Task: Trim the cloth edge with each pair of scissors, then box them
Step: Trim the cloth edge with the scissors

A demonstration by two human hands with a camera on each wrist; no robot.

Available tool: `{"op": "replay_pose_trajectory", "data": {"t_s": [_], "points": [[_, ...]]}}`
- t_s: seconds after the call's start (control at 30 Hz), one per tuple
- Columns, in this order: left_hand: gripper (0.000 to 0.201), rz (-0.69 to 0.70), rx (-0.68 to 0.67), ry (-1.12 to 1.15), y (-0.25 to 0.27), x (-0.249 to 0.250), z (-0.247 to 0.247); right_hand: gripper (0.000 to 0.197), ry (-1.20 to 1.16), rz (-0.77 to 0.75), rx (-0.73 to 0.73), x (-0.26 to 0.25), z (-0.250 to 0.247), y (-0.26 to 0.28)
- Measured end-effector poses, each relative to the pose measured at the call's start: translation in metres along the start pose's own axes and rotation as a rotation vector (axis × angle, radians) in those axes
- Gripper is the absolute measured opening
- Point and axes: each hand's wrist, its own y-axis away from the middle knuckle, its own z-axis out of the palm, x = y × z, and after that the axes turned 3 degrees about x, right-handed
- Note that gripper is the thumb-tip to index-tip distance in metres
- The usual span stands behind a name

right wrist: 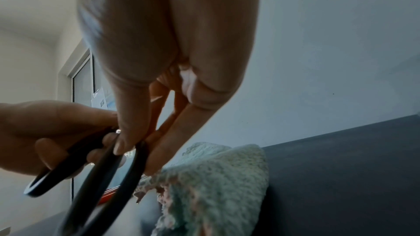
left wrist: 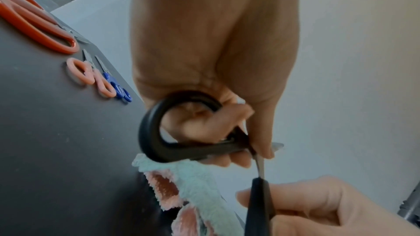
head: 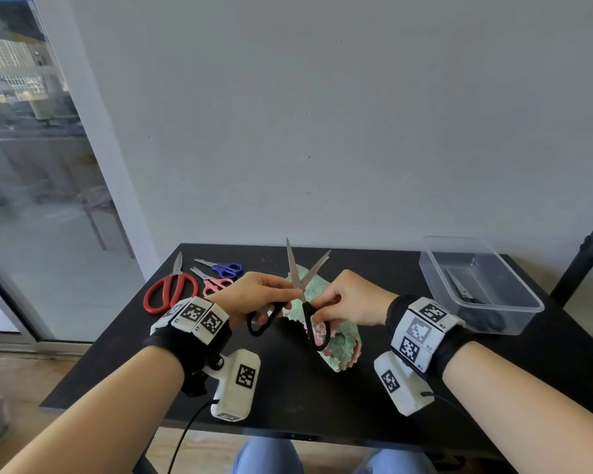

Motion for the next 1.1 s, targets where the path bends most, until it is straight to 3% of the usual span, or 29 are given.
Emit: {"op": "replay_pose_trajectory", "data": {"t_s": [0.1, 0.37, 0.5, 0.73, 0.87, 0.97, 1.1], "points": [[0.01, -0.012, 0.002, -0.032, 0.003, 0.002, -0.002, 0.024, 0.054, -0.012, 0.014, -0.001, 0.0, -0.001], [0.015, 0.0, 0.051, -0.088, 0.013, -0.008, -0.029, 0.024, 0.046, -0.011, 0.086, -0.009, 0.0, -0.003], [0.014, -0.024, 0.087, -0.041, 0.017, -0.016, -0.045, 0.027, 0.208, -0.003, 0.108, -0.014, 0.014, -0.018], [0.019, -0.034, 0.081, -0.005, 0.029, -0.031, -0.065, 0.051, 0.62, 0.174, 0.112, -0.017, 0.048, -0.044], [0.017, -0.036, 0.065, 0.028, 0.032, -0.035, -0.069, 0.04, 0.731, 0.161, 0.095, -0.024, 0.051, -0.047], [0.017, -0.04, 0.054, 0.025, 0.031, -0.033, -0.069, 0.023, 0.671, 0.129, 0.126, -0.026, 0.046, -0.045], [0.017, -0.027, 0.043, 0.031, 0.026, -0.029, -0.067, 0.021, 0.394, 0.107, 0.217, -0.023, 0.037, -0.044]]}}
